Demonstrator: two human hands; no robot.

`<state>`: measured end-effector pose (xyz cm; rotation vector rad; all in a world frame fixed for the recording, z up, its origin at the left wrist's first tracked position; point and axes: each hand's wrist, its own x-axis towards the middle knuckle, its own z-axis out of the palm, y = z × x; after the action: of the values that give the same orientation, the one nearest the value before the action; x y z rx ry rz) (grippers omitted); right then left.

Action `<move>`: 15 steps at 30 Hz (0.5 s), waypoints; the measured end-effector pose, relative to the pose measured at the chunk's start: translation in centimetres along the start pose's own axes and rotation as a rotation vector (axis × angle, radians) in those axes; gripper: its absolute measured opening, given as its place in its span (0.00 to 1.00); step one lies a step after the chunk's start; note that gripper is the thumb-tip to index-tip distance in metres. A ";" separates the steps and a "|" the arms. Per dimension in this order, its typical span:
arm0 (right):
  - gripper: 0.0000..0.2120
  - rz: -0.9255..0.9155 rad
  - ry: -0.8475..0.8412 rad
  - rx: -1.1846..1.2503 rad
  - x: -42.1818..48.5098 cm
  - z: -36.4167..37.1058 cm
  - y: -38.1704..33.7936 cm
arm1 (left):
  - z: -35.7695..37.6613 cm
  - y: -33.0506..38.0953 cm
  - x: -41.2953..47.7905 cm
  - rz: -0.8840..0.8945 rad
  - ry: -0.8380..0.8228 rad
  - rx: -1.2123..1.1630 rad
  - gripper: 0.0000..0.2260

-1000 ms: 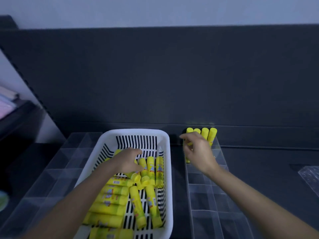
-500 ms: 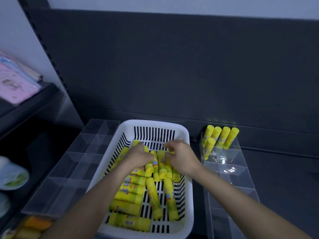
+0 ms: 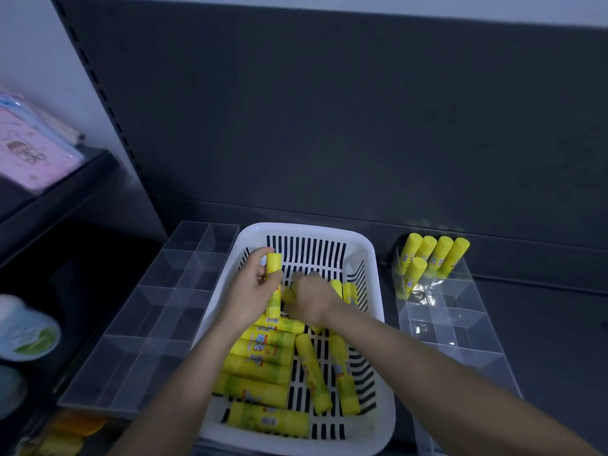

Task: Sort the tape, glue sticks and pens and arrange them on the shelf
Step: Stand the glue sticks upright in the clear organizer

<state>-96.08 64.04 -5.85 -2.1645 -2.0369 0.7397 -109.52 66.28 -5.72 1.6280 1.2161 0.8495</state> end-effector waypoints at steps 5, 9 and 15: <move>0.22 0.071 0.043 0.244 0.2 -0.9 0.4 | -0.4 0.1 -0.1 0.078 0.030 -0.017 0.11; 0.23 0.136 0.187 0.582 -1.6 -3.1 2.2 | -0.3 0.2 -0.1 0.104 0.029 -0.049 0.11; 0.18 0.110 0.284 1.024 -6.0 -6.4 4.9 | 2.1 3.1 0.0 0.155 -0.075 -0.048 0.16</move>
<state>-89.02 59.46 -0.38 -1.6174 -1.0160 1.0817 -106.61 65.38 -3.56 1.7164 1.0202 0.8992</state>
